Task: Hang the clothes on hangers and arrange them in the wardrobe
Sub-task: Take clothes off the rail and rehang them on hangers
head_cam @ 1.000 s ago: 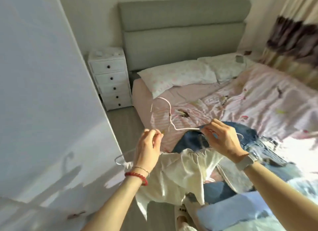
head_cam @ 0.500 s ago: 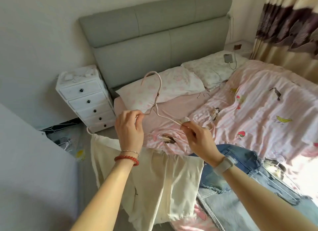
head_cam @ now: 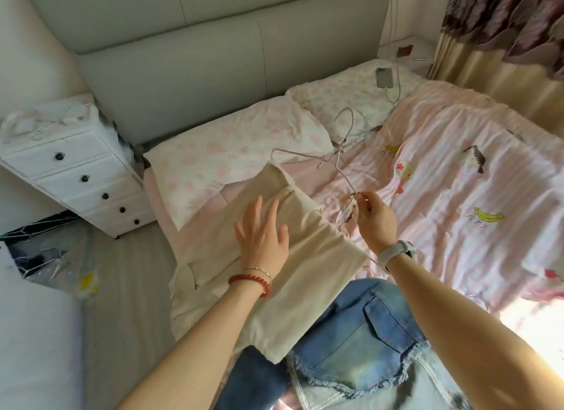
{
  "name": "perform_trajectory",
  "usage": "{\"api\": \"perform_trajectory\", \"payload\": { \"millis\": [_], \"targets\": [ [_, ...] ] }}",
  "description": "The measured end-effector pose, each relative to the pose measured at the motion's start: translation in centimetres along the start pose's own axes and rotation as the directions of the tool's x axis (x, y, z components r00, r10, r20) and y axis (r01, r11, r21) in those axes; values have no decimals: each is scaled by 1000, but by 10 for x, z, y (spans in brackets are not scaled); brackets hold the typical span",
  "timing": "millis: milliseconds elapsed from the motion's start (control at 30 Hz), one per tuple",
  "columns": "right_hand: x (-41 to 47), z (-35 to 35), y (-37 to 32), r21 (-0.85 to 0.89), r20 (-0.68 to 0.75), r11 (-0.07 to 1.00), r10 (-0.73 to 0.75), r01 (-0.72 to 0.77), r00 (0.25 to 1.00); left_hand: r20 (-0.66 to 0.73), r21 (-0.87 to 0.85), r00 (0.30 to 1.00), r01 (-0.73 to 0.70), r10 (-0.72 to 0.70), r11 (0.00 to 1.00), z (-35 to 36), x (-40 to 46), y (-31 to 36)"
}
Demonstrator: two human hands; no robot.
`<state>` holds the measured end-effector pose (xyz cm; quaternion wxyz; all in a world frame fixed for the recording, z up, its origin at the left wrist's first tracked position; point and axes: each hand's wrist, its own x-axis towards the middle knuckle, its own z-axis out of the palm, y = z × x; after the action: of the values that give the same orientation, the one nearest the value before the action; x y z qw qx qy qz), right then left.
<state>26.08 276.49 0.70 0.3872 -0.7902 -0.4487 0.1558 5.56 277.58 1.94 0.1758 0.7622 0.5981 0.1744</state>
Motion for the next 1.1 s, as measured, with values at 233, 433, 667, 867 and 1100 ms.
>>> {"api": "perform_trajectory", "payload": {
  "millis": [233,433,667,867,1100],
  "targets": [
    [13,17,77,-361,240,932,66,26,969,261,203,957,75,-128,976,56,-15,-34],
    [-48,39,30,-159,224,963,-179,217,958,107,291,993,10,-43,957,32,-27,-53],
    [-173,70,-64,-12,418,916,-360,401,834,-92,236,986,155,-136,959,-45,-132,-106],
    [-321,107,-116,82,672,758,-521,647,526,-200,206,910,401,-362,893,-102,-305,-185],
    [-517,142,-197,369,766,499,-641,784,47,-542,125,652,687,-530,716,-187,-521,-260]
  ]
}}
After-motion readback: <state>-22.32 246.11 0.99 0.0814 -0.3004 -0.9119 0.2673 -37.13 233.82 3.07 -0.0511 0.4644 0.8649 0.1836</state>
